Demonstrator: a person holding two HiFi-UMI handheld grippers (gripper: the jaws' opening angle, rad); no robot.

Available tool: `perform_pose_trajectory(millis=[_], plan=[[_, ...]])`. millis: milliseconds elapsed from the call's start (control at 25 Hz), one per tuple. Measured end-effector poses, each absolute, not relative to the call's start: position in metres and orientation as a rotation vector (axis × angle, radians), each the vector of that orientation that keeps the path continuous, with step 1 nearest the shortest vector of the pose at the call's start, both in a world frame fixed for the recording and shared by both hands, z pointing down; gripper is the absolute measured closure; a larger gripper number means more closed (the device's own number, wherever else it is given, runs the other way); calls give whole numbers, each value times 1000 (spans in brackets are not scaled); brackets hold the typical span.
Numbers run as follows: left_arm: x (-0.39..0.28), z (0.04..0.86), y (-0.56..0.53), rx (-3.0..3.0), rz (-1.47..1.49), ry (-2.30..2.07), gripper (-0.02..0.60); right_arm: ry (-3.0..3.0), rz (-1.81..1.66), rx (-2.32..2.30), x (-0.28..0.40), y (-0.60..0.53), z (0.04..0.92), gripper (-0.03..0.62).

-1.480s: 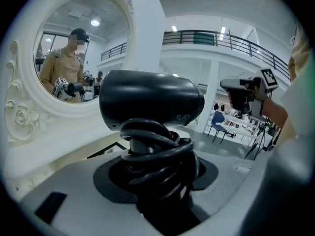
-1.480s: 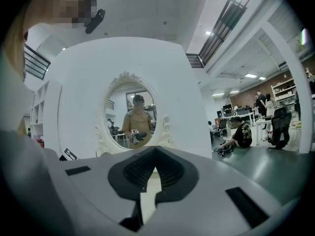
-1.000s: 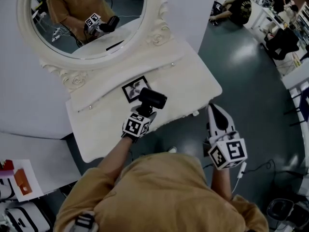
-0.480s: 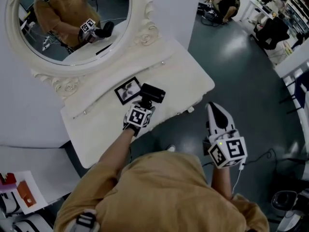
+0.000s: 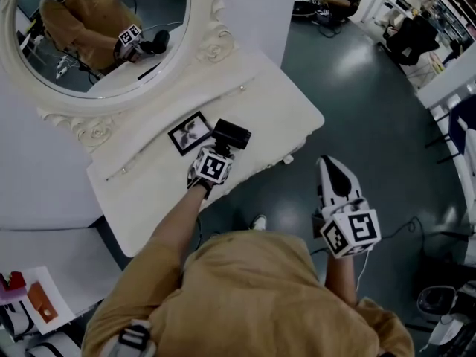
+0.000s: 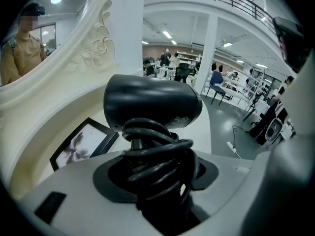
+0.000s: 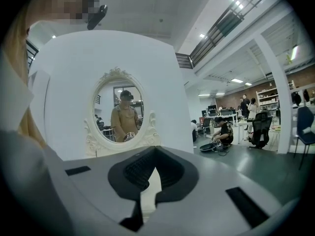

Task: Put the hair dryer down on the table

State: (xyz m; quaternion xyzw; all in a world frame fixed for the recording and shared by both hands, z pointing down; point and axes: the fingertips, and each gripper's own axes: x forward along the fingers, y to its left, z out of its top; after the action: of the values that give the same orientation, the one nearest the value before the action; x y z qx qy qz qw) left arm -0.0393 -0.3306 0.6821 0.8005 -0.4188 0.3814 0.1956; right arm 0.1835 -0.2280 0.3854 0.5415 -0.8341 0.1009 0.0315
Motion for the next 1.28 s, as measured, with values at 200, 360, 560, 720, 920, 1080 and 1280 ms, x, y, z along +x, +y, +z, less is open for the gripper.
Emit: perform_pose_trajectory(millis=[200, 360, 560, 720, 920, 1080, 1280], plan=[[-42, 692, -330, 2223, 1116, -1156, 341, -2555, 321, 1670, 185, -223, 389, 591], [-44, 696, -329, 2204, 1100, -1158, 341, -2542, 321, 1676, 188, -220, 390, 591], [-43, 702, -330, 2208, 1136, -1138, 341, -2524, 312, 1685, 192, -215, 389, 591], [-43, 702, -332, 2214, 1139, -1134, 339, -2511, 305, 1699, 199, -212, 388, 591], [-47, 701, -338, 2203, 1124, -1141, 333, -2500, 317, 1714, 203, -209, 391, 591], [-46, 703, -337, 2198, 1132, -1127, 331, -2502, 319, 1727, 203, -205, 392, 591], [-47, 703, -335, 2191, 1117, -1148, 327, -2491, 324, 1752, 206, -198, 393, 591]])
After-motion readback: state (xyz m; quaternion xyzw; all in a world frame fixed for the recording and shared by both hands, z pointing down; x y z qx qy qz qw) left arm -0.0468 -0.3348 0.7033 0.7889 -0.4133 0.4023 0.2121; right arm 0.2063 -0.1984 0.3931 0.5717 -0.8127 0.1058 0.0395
